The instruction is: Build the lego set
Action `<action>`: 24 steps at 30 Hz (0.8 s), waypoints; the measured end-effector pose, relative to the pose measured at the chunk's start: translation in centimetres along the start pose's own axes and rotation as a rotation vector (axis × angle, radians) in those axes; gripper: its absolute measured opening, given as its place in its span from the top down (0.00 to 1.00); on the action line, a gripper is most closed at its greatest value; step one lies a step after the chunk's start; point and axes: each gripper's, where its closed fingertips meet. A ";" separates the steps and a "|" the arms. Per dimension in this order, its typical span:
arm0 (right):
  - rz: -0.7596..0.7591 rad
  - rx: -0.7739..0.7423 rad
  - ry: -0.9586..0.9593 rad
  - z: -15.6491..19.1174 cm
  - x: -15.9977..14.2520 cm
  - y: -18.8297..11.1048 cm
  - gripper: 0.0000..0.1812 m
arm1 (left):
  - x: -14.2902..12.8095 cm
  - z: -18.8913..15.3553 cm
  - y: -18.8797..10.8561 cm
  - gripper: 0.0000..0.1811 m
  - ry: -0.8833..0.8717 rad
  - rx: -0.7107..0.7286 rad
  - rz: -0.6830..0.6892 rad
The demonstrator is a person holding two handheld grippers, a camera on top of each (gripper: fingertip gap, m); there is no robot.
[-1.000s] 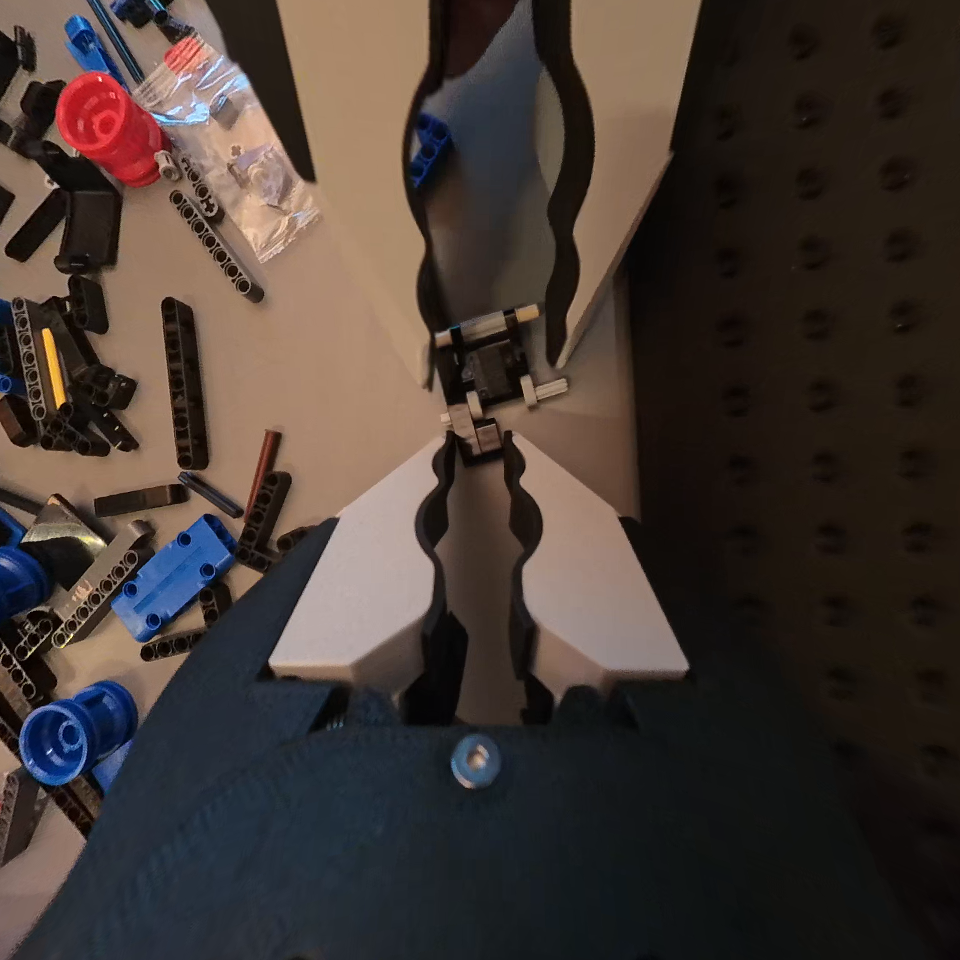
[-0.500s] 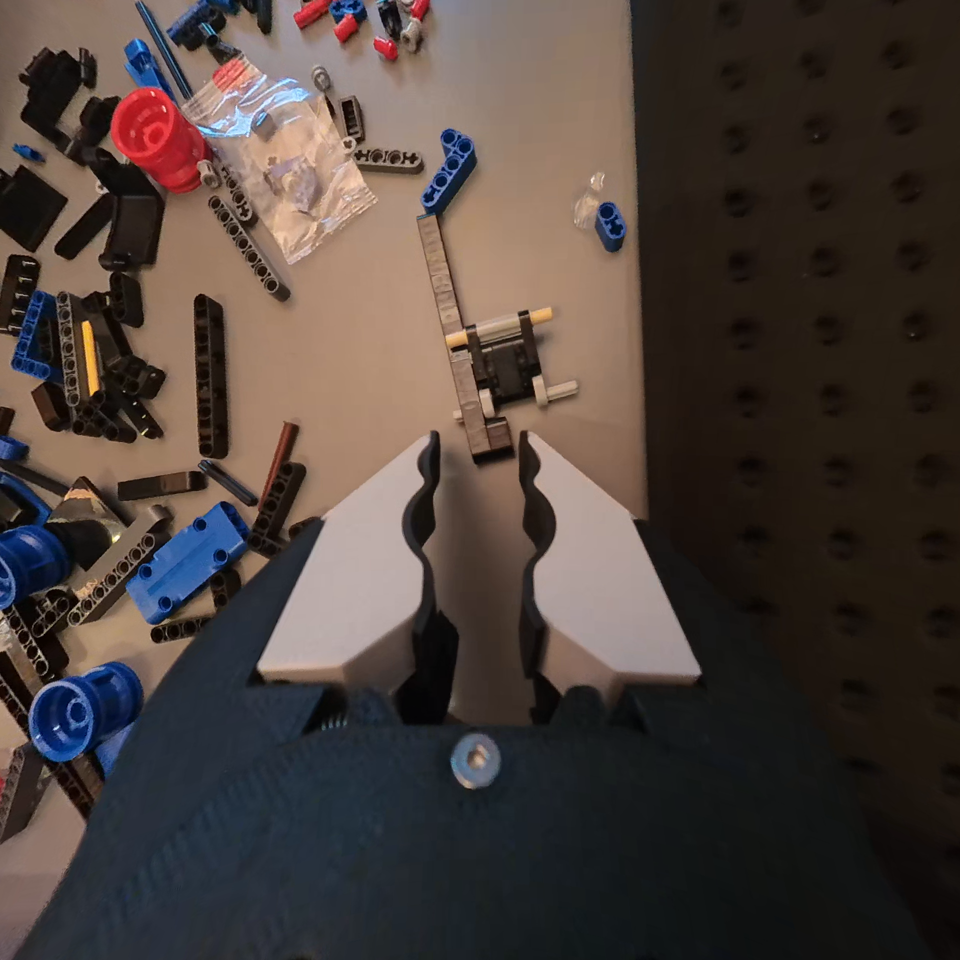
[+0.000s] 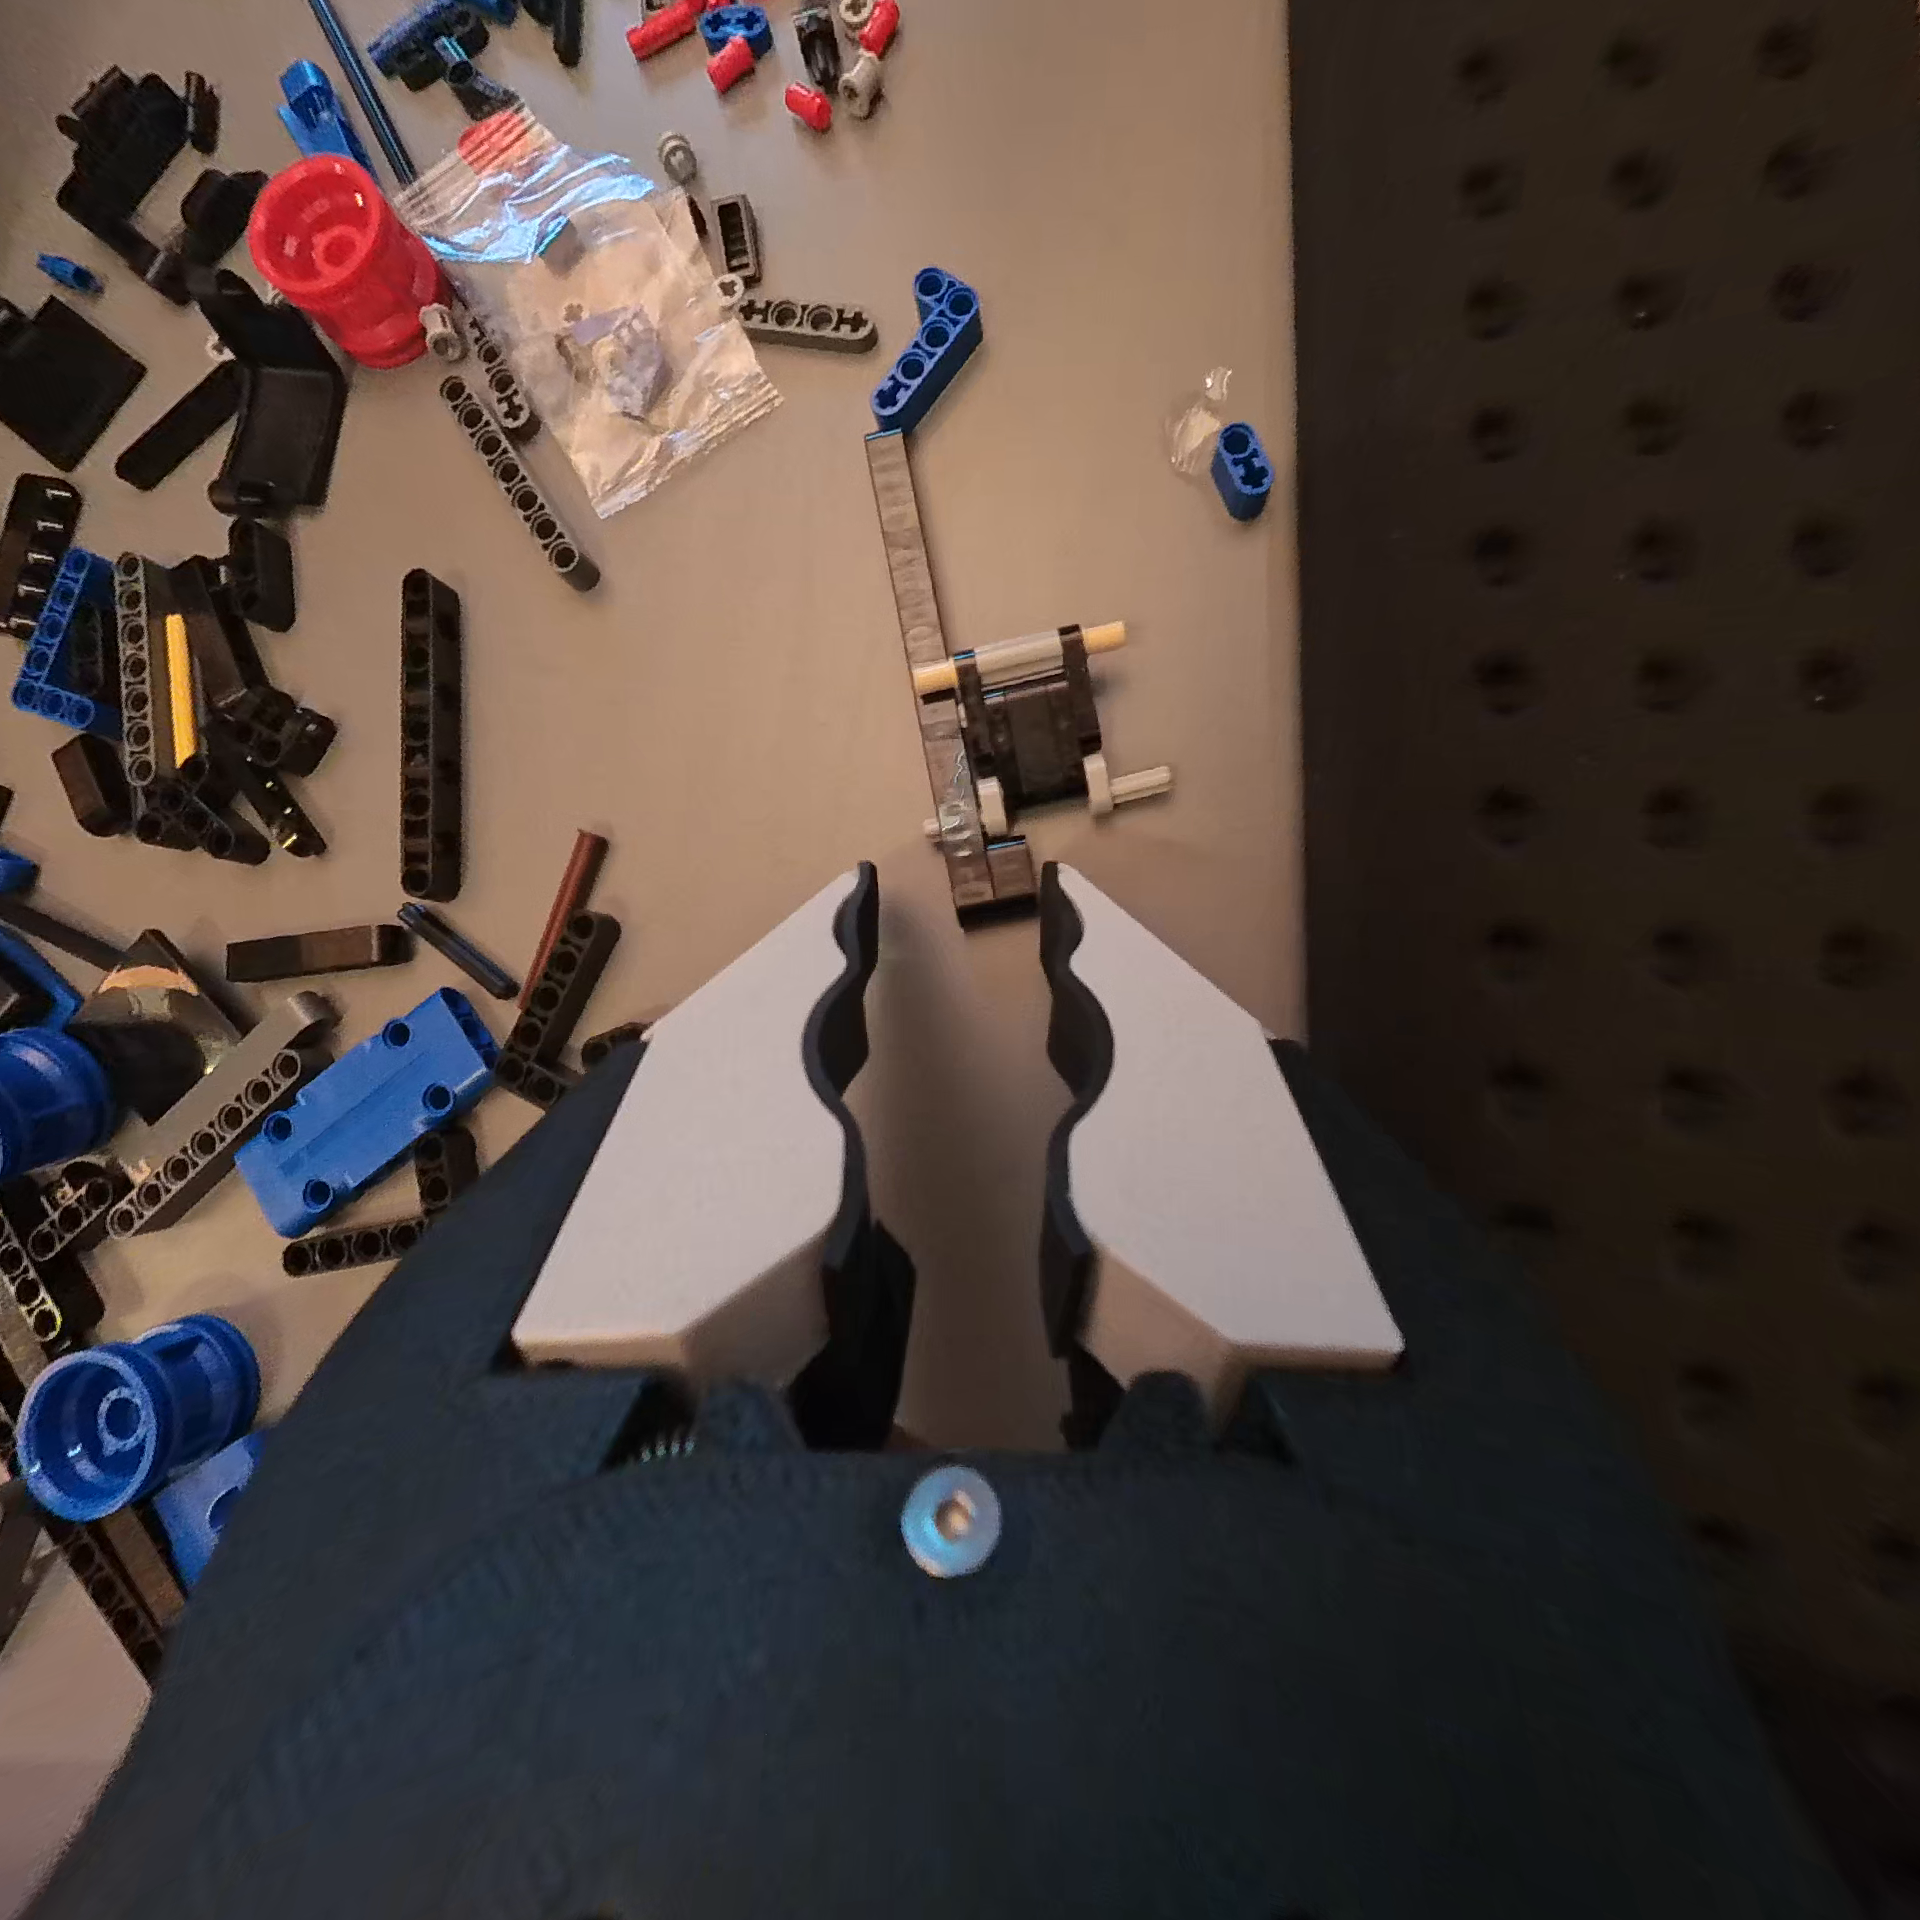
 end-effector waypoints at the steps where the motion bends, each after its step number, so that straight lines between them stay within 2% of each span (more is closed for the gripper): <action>1: -0.008 0.014 -0.004 0.3 0.1 0.1 0.92 | 0.0 0.0 0.0 0.84 -0.002 0.001 -0.002; 9: -0.064 0.160 -0.066 4.0 1.6 1.4 0.94 | 0.3 0.1 0.1 0.84 -0.014 -0.011 -0.029; 13: -0.036 0.206 -0.103 5.8 1.4 2.6 0.94 | 0.5 0.1 -0.1 0.84 -0.017 -0.008 -0.043; 21: -0.021 0.225 -0.114 6.1 1.2 3.7 0.99 | 0.7 0.0 -0.3 0.83 -0.009 -0.001 -0.045; 24: -0.105 0.238 -0.115 6.5 3.5 3.4 0.98 | 0.6 -0.1 -0.4 0.83 -0.020 0.011 -0.036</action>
Point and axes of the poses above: each gripper's, where its closed fingertips meet, y out along the fingers, x out of its top, z = x × y across the jaws, and after that the axes turned 11 degrees about -z, right-handed
